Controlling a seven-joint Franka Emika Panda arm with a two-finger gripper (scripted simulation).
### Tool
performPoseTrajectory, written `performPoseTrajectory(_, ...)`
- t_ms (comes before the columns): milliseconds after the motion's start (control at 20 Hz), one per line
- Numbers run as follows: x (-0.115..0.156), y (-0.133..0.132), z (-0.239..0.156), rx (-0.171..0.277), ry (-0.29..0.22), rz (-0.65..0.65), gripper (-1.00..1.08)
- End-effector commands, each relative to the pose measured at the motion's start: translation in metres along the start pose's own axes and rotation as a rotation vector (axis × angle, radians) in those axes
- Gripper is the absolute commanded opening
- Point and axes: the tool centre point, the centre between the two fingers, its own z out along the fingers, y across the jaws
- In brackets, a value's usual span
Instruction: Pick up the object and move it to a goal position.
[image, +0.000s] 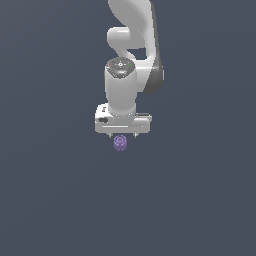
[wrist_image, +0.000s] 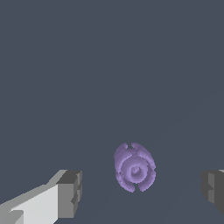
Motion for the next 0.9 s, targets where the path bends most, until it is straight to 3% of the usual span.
performPoseTrajectory(0,-0.002,0.001,0.005,0.001,-0.001,-0.005,1.0)
performPoseTrajectory(850,-0.046,0.018,0.076,0.01,-0.002,-0.076,1.0)
